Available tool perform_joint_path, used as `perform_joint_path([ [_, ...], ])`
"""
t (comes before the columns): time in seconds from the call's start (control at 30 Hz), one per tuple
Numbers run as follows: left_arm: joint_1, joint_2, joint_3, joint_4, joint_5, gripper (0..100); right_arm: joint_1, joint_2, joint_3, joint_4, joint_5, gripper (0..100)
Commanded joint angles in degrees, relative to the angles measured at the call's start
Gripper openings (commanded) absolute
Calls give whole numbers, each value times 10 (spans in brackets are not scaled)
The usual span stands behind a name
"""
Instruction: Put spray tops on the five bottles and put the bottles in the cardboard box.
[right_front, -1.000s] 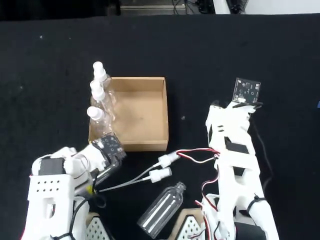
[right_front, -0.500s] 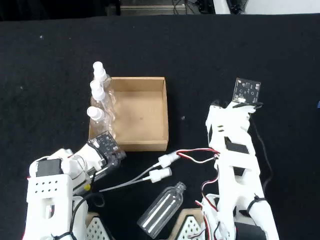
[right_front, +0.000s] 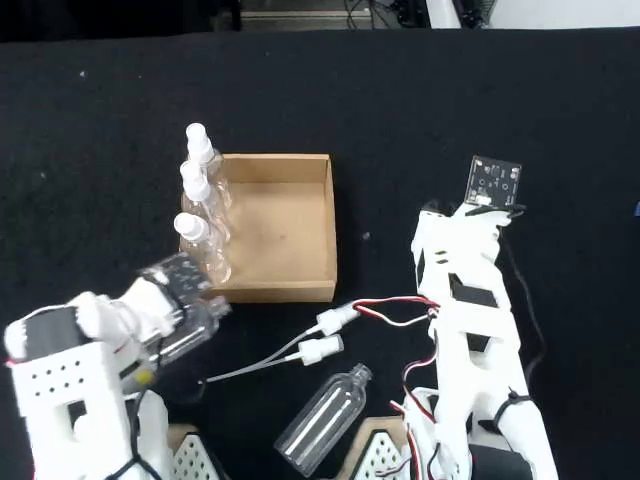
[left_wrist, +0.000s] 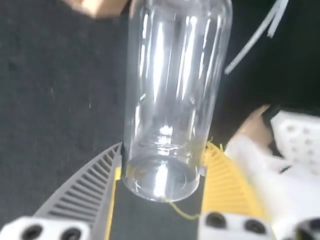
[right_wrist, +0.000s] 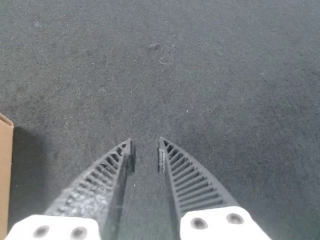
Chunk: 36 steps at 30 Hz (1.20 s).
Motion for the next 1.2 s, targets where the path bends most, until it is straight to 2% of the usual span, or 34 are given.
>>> perform_joint_path([
  [0.0,-134,-1,-39,11,-106,40,-11,-27,-18,-12,-1,59],
  [0.13,-233,-1,-38,-1,-180,40,-11,-27,-18,-12,-1,59],
  [0.3,-335,-1,10,-127,-178,36,-11,-27,-18,-12,-1,59],
  [0.43,-393,-1,105,-270,-112,39,-12,-27,-18,-12,-1,59],
  [0.57,-408,-1,151,-361,10,40,-12,-27,-18,-12,-1,59],
  [0.67,-405,-1,150,-374,103,40,-12,-27,-18,-12,-1,59],
  [0.77,-394,3,147,-367,161,41,-12,-27,-18,-12,-1,59],
  [0.87,-392,41,130,-338,180,57,-12,-27,-18,-12,-1,59],
  [1.03,-398,210,29,-288,206,187,-12,-27,-18,-12,-1,59],
  [1.17,-403,338,-66,-258,218,199,-12,-27,-18,-12,-1,59],
])
